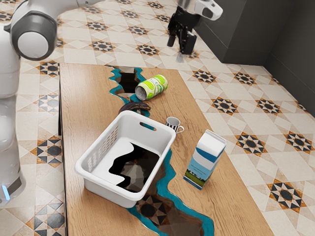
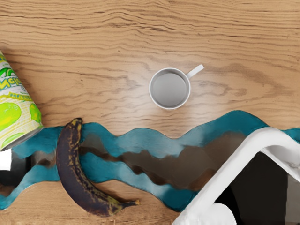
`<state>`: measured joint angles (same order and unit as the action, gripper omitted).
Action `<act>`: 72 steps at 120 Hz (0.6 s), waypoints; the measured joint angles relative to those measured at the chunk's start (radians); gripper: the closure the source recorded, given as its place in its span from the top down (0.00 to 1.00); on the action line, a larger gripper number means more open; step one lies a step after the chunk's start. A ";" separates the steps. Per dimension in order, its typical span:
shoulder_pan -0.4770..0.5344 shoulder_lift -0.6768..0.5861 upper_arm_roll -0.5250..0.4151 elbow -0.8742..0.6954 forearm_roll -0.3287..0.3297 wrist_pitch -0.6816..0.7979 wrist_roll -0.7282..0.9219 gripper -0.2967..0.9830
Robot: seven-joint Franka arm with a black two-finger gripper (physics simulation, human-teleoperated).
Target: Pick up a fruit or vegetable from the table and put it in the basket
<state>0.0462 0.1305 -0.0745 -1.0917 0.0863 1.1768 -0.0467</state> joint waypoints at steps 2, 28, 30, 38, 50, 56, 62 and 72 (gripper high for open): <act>0.000 -0.019 0.003 -0.011 -0.006 -0.008 -0.006 0.77; -0.007 -0.294 0.004 -0.501 -0.025 0.205 0.012 0.77; -0.015 -0.282 0.000 -0.504 -0.025 0.221 0.013 0.77; -0.032 -0.254 0.016 -0.521 -0.041 0.258 0.017 0.77; -0.007 -0.235 0.127 -0.567 -0.093 0.268 -0.001 0.77; 0.007 -0.226 0.145 -0.581 -0.110 0.277 -0.022 0.77; 0.002 -0.231 0.152 -0.614 -0.124 0.289 -0.039 0.77; -0.015 -0.317 0.157 -0.802 -0.128 0.377 -0.073 0.77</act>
<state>0.0316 -0.1864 0.0820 -1.8936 -0.0419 1.5537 -0.1202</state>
